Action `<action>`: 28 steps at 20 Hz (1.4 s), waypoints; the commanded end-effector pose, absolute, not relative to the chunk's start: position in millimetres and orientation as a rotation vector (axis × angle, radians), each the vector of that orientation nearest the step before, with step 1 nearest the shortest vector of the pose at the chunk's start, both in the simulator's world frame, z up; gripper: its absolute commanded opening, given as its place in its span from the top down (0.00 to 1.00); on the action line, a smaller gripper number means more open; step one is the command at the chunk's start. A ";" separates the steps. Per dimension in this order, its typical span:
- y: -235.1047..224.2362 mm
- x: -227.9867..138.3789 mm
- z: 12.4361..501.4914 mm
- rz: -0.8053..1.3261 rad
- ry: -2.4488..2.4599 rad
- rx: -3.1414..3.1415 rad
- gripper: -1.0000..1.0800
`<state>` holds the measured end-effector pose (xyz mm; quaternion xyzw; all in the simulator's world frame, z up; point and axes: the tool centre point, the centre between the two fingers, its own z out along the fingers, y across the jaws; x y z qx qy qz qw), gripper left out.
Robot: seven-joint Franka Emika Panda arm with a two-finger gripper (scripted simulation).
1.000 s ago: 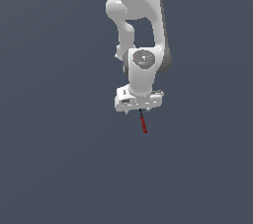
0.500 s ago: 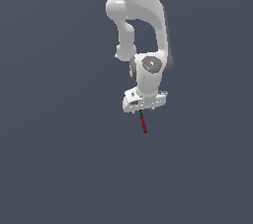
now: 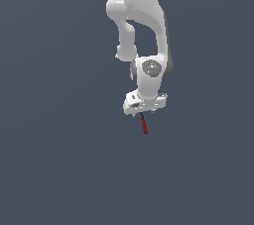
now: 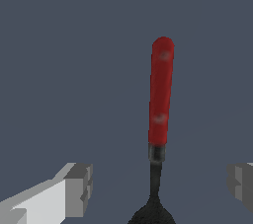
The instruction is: Pick up the object and move it to a goal position.
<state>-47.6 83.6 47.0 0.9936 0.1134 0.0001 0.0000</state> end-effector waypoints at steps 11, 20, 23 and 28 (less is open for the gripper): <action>84.1 -48.3 10.4 0.000 0.359 3.121 1.00; 84.1 -48.3 10.4 0.000 0.359 3.121 1.00; 83.0 -47.5 12.4 0.002 0.356 3.121 1.00; 84.0 -46.7 25.1 0.002 0.356 3.121 1.00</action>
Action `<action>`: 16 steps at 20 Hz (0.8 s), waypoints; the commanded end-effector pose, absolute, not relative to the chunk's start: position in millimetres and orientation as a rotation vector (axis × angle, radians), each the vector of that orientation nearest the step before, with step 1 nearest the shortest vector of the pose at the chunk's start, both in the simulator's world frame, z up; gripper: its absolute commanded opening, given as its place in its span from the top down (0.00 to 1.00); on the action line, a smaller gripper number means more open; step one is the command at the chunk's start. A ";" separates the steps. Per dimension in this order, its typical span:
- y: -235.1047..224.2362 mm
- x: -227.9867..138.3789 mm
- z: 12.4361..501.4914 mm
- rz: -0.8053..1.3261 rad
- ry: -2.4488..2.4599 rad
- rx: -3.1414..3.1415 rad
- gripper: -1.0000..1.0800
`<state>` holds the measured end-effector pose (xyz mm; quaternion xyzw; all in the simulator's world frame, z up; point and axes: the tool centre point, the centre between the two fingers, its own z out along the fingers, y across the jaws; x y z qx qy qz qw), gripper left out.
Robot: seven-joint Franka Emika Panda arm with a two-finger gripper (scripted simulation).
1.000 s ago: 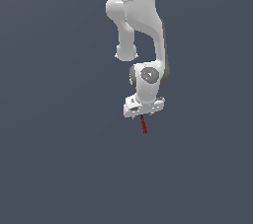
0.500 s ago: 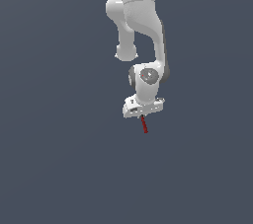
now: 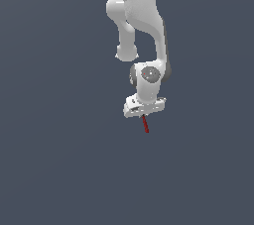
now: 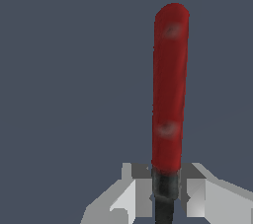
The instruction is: Pick up the object and move it to a goal position.
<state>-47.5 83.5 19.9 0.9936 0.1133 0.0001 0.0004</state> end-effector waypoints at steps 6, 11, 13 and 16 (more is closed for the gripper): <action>87.2 -44.6 59.8 0.002 0.357 3.120 1.00; 91.4 -41.7 104.2 0.002 0.358 3.120 1.00; 93.2 -40.2 125.5 0.002 0.358 3.120 1.00; 96.4 -37.8 159.8 0.001 0.359 3.120 1.00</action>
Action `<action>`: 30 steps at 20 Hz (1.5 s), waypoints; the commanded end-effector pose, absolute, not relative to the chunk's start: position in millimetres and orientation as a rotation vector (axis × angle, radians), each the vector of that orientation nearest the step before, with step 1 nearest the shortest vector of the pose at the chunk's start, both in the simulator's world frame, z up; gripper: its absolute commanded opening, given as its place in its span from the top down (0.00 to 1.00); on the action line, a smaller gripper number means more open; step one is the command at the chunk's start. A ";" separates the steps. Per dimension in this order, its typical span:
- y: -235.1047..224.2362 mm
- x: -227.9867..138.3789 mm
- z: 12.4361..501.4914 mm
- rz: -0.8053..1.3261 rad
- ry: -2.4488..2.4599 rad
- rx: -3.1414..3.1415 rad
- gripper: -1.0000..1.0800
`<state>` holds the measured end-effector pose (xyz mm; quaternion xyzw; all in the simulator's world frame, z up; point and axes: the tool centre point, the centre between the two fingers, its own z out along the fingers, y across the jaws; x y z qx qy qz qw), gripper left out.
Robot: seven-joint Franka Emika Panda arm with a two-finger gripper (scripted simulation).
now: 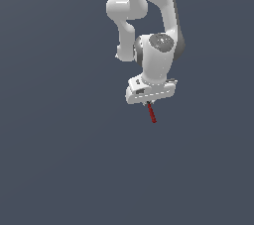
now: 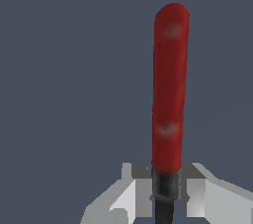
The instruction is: Pick up the object and move it to a goal position.
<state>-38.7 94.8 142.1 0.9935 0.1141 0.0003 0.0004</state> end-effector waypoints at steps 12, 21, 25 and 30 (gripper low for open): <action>108.6 -26.2 288.1 0.001 0.360 3.121 1.00; 114.3 -18.3 347.3 0.001 0.360 3.121 1.00; 115.4 -15.8 359.5 0.000 0.360 3.121 1.00; 116.0 -14.4 364.1 0.000 0.360 3.121 1.00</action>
